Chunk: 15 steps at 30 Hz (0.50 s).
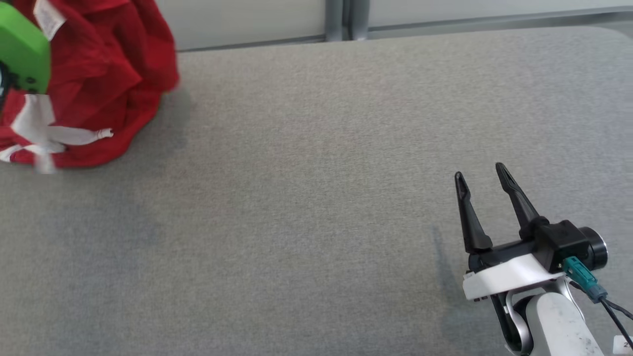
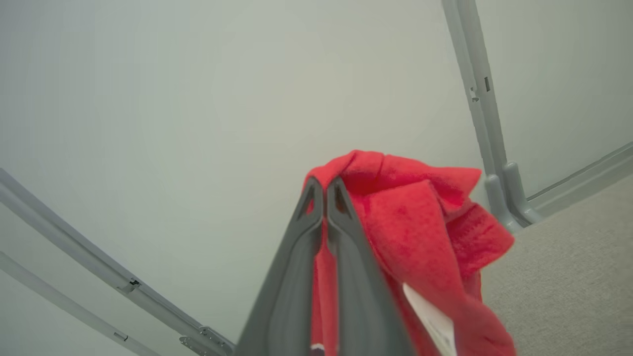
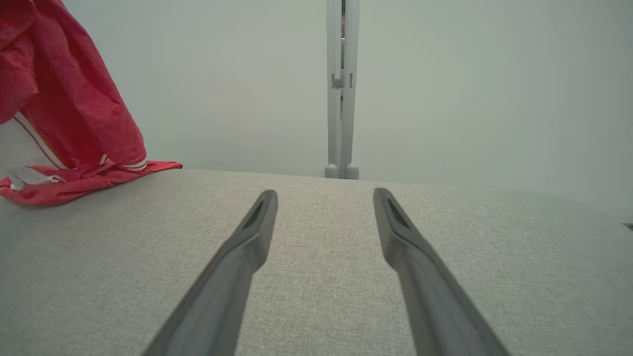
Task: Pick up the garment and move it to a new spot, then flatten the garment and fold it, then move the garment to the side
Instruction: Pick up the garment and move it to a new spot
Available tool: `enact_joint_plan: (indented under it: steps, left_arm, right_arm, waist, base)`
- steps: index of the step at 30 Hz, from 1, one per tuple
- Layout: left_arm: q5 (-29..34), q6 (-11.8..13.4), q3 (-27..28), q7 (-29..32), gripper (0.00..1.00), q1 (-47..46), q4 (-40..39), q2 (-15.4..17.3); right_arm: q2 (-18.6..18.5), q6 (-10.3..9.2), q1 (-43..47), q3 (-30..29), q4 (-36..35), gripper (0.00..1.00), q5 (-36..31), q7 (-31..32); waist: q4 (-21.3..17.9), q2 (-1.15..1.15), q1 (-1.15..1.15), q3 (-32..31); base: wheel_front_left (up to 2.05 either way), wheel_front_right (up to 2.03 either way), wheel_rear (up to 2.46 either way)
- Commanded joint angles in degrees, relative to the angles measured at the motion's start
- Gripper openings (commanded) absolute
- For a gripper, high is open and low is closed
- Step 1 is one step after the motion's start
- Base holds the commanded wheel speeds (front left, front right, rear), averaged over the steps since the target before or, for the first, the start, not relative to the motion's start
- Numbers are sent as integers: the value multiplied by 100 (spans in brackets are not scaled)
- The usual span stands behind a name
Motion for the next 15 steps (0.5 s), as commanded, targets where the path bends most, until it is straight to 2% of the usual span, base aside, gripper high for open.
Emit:
enact_joint_plan:
  steps: [1,7,15]
  left_arm:
    - [-65,-6,-123,-3,0,-108,-133,-60]
    - [-198,-7,-597,-90,0,-161,-549,-358]
    - [-289,-5,-1177,-404,0,-43,-940,-1147]
  right_arm:
    - [-21,2,101,-58,5,100,35,-18]
    - [-19,3,225,-254,-5,100,61,-18]
    - [-20,3,252,-493,-38,100,106,-18]
  waist:
    - [-305,56,0,-301]
    - [-570,56,0,-475]
    - [-794,56,0,-478]
  base:
    - [0,0,0]
    - [0,0,0]
    - [0,0,0]
